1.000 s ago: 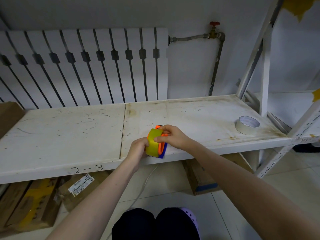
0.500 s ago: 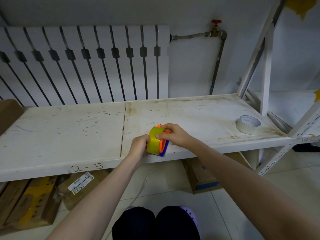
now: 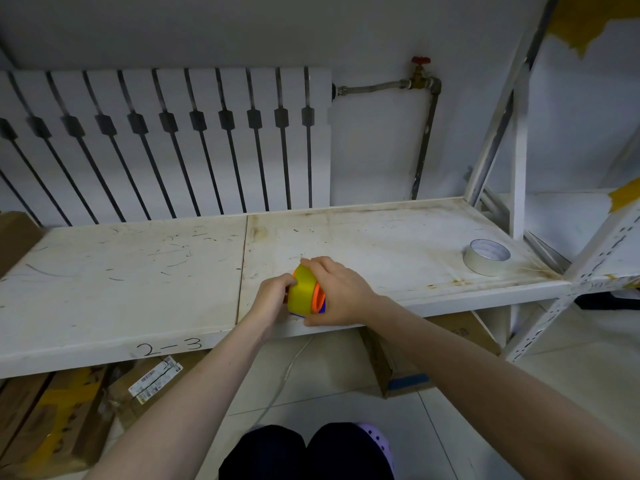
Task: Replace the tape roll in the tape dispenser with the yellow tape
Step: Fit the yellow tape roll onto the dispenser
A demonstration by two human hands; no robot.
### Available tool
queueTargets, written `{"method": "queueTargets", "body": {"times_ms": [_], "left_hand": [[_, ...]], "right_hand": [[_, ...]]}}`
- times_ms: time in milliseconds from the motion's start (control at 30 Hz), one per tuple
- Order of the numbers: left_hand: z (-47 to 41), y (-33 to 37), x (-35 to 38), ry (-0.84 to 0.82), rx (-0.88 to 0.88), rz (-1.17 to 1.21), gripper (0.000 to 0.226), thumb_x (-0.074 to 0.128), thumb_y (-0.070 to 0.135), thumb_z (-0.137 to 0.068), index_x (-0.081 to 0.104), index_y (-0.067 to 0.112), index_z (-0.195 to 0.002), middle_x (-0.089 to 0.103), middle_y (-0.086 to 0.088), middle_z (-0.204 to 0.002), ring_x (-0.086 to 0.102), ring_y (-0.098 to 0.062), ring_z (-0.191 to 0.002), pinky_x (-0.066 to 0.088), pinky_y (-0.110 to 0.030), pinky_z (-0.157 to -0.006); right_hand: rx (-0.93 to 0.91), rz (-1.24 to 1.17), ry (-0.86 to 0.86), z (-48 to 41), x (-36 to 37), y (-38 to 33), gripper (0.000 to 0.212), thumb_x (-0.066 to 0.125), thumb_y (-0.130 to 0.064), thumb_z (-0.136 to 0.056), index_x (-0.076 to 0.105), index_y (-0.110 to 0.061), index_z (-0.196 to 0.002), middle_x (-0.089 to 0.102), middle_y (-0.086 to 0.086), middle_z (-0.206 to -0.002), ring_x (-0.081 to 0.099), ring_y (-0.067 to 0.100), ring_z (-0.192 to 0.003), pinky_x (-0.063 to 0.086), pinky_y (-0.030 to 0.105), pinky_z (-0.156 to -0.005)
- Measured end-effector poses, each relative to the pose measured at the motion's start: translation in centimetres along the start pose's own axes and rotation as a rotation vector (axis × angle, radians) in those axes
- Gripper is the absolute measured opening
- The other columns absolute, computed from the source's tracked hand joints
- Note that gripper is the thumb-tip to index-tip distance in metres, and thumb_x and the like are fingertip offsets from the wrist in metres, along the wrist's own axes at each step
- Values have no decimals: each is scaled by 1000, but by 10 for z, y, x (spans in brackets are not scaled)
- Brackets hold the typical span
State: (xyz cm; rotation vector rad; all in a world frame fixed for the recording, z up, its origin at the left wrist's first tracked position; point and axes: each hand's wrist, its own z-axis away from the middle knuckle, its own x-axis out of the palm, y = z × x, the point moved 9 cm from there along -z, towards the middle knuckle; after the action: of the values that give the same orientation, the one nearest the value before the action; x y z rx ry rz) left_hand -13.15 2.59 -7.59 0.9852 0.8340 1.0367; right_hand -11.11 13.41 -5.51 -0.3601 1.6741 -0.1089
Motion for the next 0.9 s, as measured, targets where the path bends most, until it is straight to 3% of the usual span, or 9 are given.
{"method": "queueTargets", "body": {"times_ms": [100,200,233,300,400,567,733,900], "left_hand": [[2,0,1,-7,-23,-8,8,48,14,-82,44,9,-77,45,-7,-77,43,-18,-65,37,-24,-48],[4,-2,-2,12,-40,-34,29,45,15,-53,41,9,-81,44,-12,-85,40,-23,-77,28,-25,-55],[3,-3,-3,9,-37,-32,31,45,16,-53,41,10,-83,44,-12,-87,40,-23,-80,27,-27,-56],[2,-2,-4,14,-32,-19,15,49,18,-71,42,11,-82,43,-11,-85,41,-23,-76,27,-27,-57],[-1,0,-6,30,-39,0,13,47,23,-87,51,12,-82,51,-8,-81,46,-17,-66,31,-26,-55],[-4,1,-5,49,-123,13,22,51,28,-84,52,11,-99,53,-6,-78,51,-20,-68,41,-28,-58],[-2,1,-1,15,-166,-8,8,42,19,-79,44,13,-74,48,-7,-75,46,-21,-62,36,-25,-54],[2,5,3,12,-202,-50,8,40,11,-80,42,12,-72,47,-7,-75,46,-22,-61,34,-27,-52]], "right_hand": [[24,64,72,1,-9,3,97,75,-54,-62,28,-24,-142,45,3,-137,52,26,-117,47,37,-89],[111,19,62,-2,-10,9,91,72,-54,-64,31,-23,-138,53,3,-129,57,26,-108,46,34,-81],[171,-57,26,-2,-6,14,87,72,-52,-65,31,-21,-135,54,3,-125,57,25,-104,46,33,-77],[282,-287,-64,-2,7,23,75,71,-48,-68,34,-19,-126,56,5,-116,56,23,-98,50,36,-73],[316,-496,-134,-3,16,24,65,71,-42,-70,37,-20,-120,53,5,-113,56,23,-100,55,43,-83],[184,-324,-96,-4,15,2,72,73,-37,-69,36,-19,-128,44,4,-120,53,23,-100,52,38,-80],[204,-337,-125,-3,15,10,74,74,-43,-65,36,-23,-125,49,2,-116,55,22,-100,55,41,-81],[194,-306,-140,-1,10,12,75,74,-42,-69,36,-22,-130,51,1,-115,54,20,-101,54,38,-83]]}}
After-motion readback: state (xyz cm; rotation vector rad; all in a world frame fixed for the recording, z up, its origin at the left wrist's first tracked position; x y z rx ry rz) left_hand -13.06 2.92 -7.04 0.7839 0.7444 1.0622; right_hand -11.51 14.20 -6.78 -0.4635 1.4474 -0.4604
